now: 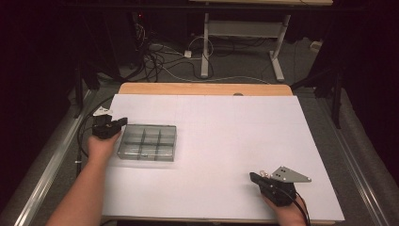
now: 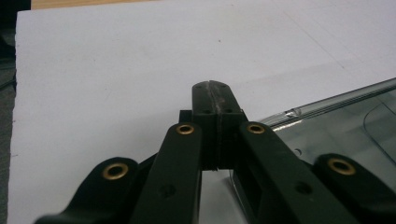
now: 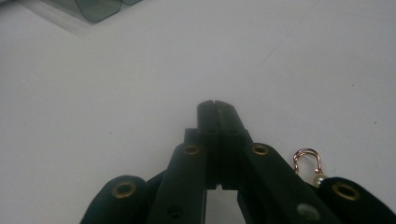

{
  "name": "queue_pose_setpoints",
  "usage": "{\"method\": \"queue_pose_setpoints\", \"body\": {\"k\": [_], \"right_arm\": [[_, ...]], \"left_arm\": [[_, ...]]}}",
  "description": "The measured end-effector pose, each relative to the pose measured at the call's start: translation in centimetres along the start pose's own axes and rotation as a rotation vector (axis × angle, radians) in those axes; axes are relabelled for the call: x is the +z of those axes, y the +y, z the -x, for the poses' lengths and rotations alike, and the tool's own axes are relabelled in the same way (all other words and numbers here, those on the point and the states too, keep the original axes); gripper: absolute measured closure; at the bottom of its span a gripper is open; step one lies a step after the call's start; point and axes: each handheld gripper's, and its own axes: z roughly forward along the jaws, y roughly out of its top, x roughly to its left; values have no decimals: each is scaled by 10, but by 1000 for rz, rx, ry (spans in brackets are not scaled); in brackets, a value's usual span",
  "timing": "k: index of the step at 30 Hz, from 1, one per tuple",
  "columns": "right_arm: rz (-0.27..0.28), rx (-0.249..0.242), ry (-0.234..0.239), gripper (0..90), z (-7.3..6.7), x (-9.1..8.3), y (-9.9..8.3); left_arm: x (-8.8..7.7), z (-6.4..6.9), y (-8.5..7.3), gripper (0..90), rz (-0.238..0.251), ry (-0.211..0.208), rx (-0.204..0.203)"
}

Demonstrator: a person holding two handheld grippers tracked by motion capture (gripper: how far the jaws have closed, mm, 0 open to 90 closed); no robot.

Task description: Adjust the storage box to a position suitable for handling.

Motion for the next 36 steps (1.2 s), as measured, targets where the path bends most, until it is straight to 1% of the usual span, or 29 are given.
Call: {"method": "queue_pose_setpoints", "body": {"k": [7, 12, 14, 22, 26, 28, 31, 33, 34, 35, 36], "right_arm": [[-1, -4, -1, 900, 0, 0, 0], [-5, -7, 0, 900, 0, 0, 0], [-5, -7, -1, 900, -1, 0, 0], [-5, -10, -1, 900, -1, 1, 0], [-5, -11, -1, 900, -1, 1, 0], [-7, -10, -1, 900, -2, 2, 0], [-9, -11, 1, 900, -2, 2, 0], [-8, -13, 1, 900, -2, 2, 0], [-8, -16, 2, 900, -2, 3, 0], [-8, -16, 2, 900, -2, 3, 0], [-11, -12, 3, 900, -3, 3, 0]], "left_arm": [[2, 1, 0, 880, 0, -6, 0], [3, 3, 0, 880, -4, -14, 9], [3, 4, 0, 880, -6, -15, 3], [1, 5, 0, 881, -14, -12, 13], [0, 7, 0, 881, -23, -8, 16], [0, 10, 0, 881, -27, -7, 19], [1, 18, 1, 881, -36, -10, 36], [2, 25, 1, 881, -43, -14, 47], [4, 34, 2, 881, -50, -13, 56], [4, 34, 2, 881, -50, -13, 56], [5, 39, 2, 881, -52, -18, 62]]}}
